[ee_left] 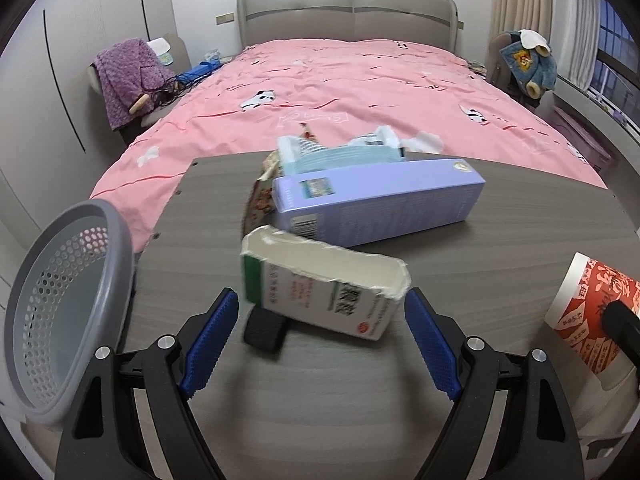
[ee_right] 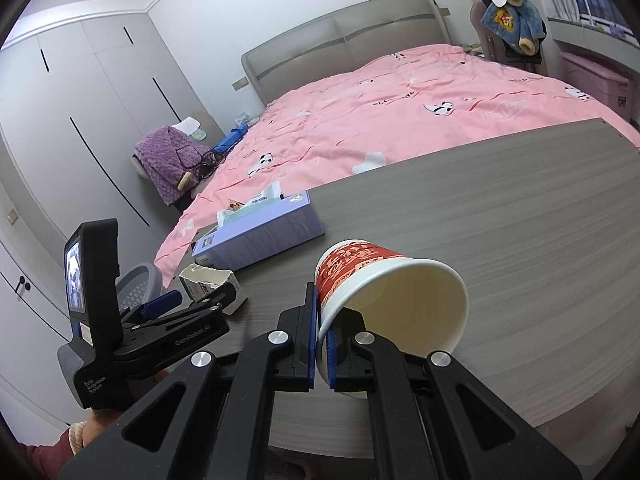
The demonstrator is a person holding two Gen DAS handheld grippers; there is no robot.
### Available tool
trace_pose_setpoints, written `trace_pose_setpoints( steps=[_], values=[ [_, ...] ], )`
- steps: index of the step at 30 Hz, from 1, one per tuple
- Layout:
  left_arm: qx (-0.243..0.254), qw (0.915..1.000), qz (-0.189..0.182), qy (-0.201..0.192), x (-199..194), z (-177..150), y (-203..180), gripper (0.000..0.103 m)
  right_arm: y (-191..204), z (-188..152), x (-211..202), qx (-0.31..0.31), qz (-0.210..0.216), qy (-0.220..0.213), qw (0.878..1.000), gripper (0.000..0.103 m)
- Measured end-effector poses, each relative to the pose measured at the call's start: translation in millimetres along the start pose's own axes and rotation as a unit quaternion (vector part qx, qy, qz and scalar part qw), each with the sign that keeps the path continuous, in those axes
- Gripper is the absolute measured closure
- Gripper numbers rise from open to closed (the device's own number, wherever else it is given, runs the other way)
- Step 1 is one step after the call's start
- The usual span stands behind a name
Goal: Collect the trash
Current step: 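Grasp the milk carton with the left gripper while the right gripper holds the cup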
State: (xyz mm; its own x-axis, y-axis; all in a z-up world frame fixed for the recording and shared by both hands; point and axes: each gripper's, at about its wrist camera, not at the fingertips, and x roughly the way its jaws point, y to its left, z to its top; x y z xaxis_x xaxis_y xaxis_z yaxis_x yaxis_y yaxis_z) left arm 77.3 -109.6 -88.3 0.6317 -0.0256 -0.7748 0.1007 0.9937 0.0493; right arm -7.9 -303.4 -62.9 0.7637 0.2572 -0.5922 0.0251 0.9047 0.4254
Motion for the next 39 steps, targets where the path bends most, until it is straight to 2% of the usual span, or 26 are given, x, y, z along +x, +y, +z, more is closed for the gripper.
trace_pose_setpoints(
  steps=[13, 17, 26, 31, 39],
  values=[
    [-0.028, 0.9994, 0.022, 0.007, -18, -17, 50, 0.022, 4, -1, -1, -0.005, 0.006, 0.001, 1.000, 0.098],
    [-0.040, 0.9991, 0.015, 0.005, -25, -17, 59, 0.022, 9, -1, -2, -0.008, 0.009, 0.001, 1.000, 0.098],
    [-0.043, 0.9990, -0.015, 0.002, -23, -5, 34, 0.022, 9, 0, 1, -0.007, 0.007, 0.002, 1.000, 0.098],
    [-0.033, 0.9994, 0.002, 0.003, -9, 4, 11, 0.022, 2, 2, 3, 0.003, 0.008, 0.002, 1.000, 0.098],
    [-0.041, 0.9984, 0.028, 0.027, 16, 10, 2, 0.022, -8, 0, 5, 0.014, 0.011, 0.005, 1.000, 0.098]
  ],
)
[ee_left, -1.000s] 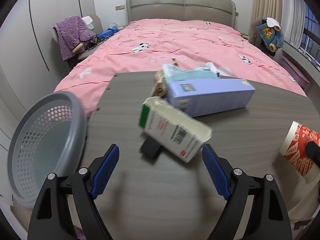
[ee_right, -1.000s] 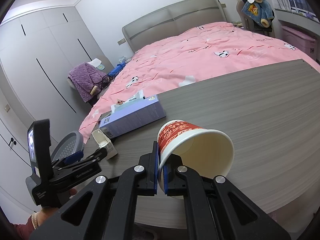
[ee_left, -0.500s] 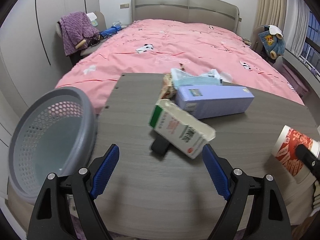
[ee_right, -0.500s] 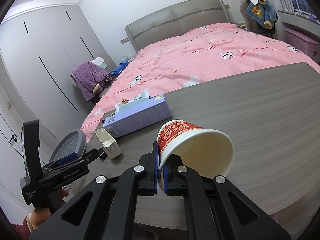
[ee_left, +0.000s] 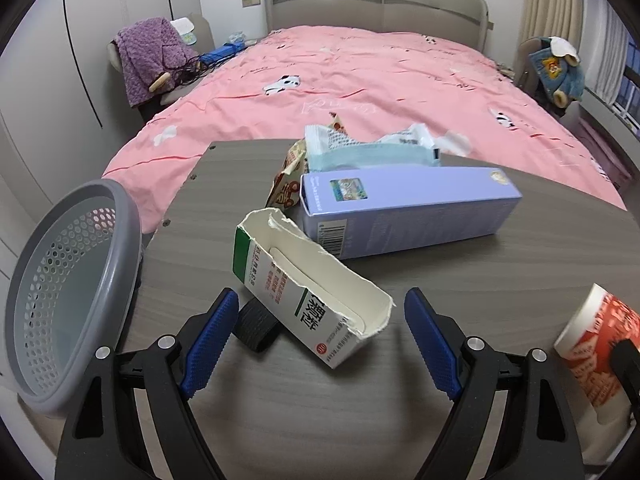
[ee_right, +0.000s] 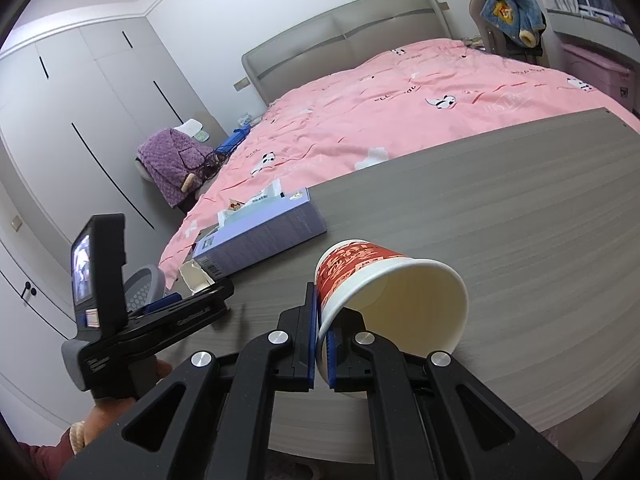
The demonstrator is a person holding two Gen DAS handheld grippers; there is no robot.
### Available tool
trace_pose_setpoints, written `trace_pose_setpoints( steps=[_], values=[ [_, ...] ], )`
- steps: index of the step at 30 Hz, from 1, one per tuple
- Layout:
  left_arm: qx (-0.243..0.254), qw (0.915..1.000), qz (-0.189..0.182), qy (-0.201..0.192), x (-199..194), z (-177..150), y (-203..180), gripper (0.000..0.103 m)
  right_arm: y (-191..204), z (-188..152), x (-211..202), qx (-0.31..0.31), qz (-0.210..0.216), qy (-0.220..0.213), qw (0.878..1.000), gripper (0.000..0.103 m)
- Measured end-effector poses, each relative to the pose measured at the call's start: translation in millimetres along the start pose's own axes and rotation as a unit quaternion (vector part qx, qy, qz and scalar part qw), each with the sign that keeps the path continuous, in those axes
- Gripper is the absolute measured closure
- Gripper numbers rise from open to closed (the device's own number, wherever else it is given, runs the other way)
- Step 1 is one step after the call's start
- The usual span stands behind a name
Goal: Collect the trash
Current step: 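Grasp the milk carton with the left gripper while the right gripper holds the cup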
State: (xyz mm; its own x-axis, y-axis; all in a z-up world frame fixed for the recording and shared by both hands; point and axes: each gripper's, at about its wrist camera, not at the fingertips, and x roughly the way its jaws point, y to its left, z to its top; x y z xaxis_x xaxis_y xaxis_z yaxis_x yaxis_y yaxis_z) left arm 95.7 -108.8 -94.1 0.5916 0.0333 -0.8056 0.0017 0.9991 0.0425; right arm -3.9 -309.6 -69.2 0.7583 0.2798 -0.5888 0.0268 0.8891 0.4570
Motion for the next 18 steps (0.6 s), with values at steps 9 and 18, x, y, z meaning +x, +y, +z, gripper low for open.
trace_pose_setpoints(
  steps=[9, 18],
  values=[
    [-0.006, 0.9998, -0.020, 0.004, -7, -5, 20, 0.066, 1, -2, 0, 0.001, 0.005, 0.002, 1.000, 0.098],
    [0.007, 0.9986, -0.052, -0.002, -34, -19, 44, 0.073, 10, -6, -2, -0.007, 0.005, 0.006, 1.000, 0.098]
  ],
)
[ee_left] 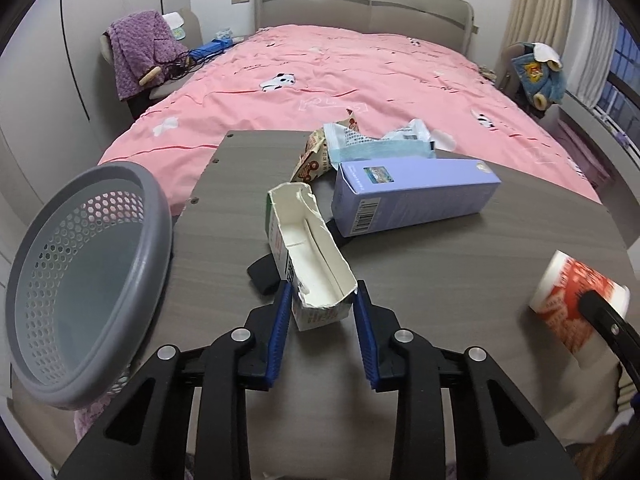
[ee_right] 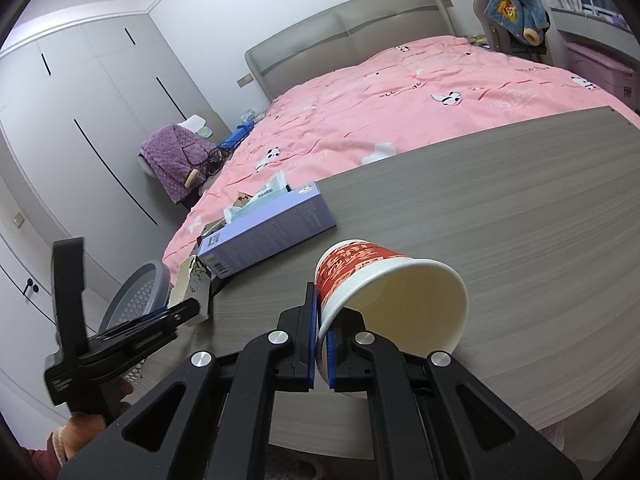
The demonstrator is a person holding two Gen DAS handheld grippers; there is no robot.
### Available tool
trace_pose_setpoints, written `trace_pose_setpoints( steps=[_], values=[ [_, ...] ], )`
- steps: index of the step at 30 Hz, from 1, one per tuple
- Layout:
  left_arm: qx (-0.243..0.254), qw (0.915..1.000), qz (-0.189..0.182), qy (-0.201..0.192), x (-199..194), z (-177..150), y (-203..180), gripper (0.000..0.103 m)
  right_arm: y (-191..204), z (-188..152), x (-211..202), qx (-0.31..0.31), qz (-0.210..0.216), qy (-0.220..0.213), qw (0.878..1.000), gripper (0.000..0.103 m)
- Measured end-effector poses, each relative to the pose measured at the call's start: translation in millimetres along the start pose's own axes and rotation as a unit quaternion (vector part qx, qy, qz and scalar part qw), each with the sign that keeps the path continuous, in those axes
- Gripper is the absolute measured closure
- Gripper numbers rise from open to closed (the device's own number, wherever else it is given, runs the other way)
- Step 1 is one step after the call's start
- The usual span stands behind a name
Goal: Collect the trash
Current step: 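Grasp the milk carton with the left gripper while the right gripper holds the cup, then carry the carton in the left gripper over the basket while the right gripper brings the cup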
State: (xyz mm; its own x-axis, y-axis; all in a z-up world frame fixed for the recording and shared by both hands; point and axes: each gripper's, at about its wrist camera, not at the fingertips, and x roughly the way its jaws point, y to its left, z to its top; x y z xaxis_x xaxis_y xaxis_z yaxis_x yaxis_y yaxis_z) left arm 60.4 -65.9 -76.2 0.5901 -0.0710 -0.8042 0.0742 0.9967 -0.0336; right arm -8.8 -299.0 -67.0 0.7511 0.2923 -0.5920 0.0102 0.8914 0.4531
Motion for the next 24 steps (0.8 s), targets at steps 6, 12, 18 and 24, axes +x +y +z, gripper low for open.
trace_pose_setpoints(
  steps=[6, 12, 18, 24],
  values=[
    [0.002, 0.9996, -0.016, -0.023, -28, -1, 13, 0.074, 14, -1, 0, -0.010, 0.003, 0.003, 1.000, 0.098],
    [-0.010, 0.9986, -0.032, -0.040, -48, 3, 34, 0.075, 36, 1, 7, -0.027, 0.009, 0.010, 1.000, 0.098],
    [-0.021, 0.9970, -0.040, -0.064, -63, 9, 56, 0.075, 68, 2, 19, -0.049, 0.024, 0.018, 0.998, 0.098],
    [-0.033, 0.9948, -0.033, -0.090, -80, 13, 88, 0.075, 106, 5, 33, -0.076, 0.044, 0.025, 0.996, 0.098]
  ],
)
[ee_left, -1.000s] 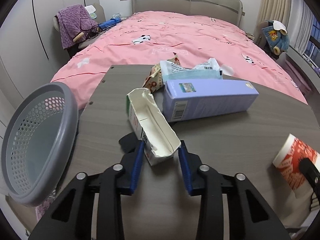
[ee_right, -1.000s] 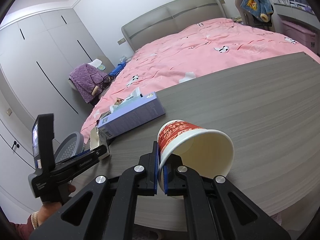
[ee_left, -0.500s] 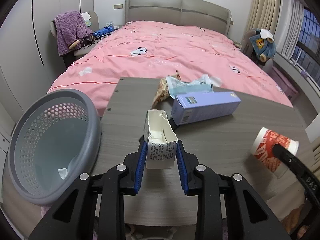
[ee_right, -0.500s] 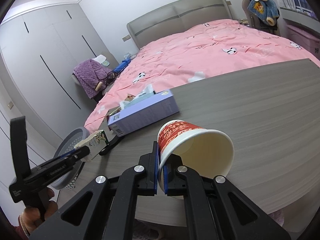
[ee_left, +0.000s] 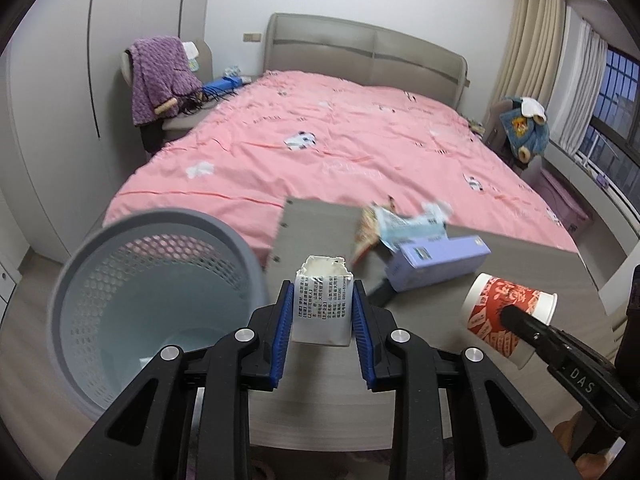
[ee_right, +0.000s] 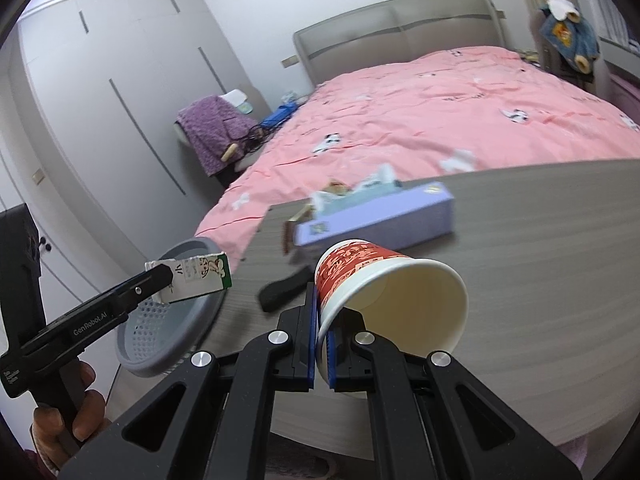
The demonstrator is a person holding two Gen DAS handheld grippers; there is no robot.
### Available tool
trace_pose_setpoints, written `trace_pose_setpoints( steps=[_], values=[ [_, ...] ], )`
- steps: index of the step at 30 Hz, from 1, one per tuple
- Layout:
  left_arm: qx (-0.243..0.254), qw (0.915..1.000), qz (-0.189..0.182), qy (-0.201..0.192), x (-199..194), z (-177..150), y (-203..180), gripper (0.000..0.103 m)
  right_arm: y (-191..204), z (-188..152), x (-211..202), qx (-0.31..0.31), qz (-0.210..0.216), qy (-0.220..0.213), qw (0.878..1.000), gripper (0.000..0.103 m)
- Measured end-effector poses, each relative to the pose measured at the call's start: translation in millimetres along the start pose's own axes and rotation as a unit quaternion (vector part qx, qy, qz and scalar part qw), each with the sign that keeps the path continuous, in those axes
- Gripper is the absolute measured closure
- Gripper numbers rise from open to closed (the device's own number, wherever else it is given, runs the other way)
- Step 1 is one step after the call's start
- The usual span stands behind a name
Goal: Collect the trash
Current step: 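Carry the carton in the left gripper over the basket while the right gripper brings the cup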
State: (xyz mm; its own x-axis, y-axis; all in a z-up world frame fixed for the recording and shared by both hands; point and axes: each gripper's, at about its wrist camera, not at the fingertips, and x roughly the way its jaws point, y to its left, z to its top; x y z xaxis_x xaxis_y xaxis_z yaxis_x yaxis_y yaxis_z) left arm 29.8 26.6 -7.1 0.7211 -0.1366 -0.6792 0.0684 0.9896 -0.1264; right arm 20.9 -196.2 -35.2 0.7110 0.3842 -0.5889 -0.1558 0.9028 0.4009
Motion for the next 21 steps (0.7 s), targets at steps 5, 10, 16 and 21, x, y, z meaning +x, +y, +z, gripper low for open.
trace_pose_setpoints(
  steps=[5, 10, 16, 21],
  values=[
    [-0.007, 0.9995, 0.024, -0.019, -10, 7, 33, 0.075, 40, 6, 20, -0.030, 0.025, 0.010, 0.999, 0.098],
    [-0.015, 0.9982, 0.053, -0.026, -15, 7, 69, 0.075, 75, 11, 44, -0.055, 0.055, 0.022, 0.997, 0.098],
    [-0.025, 0.9957, 0.087, -0.020, -12, 3, 111, 0.075, 122, 11, 79, -0.090, 0.092, 0.047, 0.991, 0.098],
    [-0.038, 0.9939, 0.103, -0.009, -4, -3, 138, 0.075, 155, 7, 104, -0.115, 0.118, 0.068, 0.984, 0.098]
  ],
)
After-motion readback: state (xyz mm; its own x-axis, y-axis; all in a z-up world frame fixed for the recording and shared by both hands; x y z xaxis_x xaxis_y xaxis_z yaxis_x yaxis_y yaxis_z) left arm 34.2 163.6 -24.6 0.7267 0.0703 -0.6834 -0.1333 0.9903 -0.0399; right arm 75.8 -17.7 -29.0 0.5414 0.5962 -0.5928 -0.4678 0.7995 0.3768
